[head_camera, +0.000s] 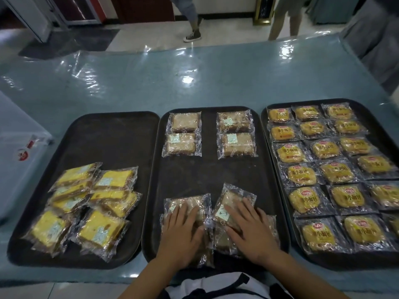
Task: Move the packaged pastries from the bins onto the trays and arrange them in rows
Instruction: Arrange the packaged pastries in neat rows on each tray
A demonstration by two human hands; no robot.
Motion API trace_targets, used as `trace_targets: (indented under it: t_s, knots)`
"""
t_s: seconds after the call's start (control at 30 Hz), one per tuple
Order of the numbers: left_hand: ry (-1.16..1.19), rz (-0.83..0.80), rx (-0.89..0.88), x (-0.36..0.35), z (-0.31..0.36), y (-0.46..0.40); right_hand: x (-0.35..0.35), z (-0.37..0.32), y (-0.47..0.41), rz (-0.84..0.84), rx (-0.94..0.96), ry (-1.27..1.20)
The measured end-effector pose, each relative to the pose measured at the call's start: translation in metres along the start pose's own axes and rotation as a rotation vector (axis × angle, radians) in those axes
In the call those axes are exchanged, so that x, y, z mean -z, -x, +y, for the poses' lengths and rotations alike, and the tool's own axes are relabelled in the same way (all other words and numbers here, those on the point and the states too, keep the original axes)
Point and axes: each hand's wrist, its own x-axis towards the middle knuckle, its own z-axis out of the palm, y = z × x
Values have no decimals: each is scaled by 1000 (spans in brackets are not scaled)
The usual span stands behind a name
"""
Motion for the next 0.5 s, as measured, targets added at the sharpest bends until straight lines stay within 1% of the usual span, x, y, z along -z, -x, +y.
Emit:
trace_targets:
  t_s: [0.13,0.3,0.5]
  knots:
    - [-78,-22,-20,0,-7,-4,-5,-3,0,67,-19,10]
    - [-43,-2,-50,11,-12,-10,-11,-7,0,118,-79,55]
    - [-5,-3,-86,22,-22,-32,-8,-22,6,111,-201,54]
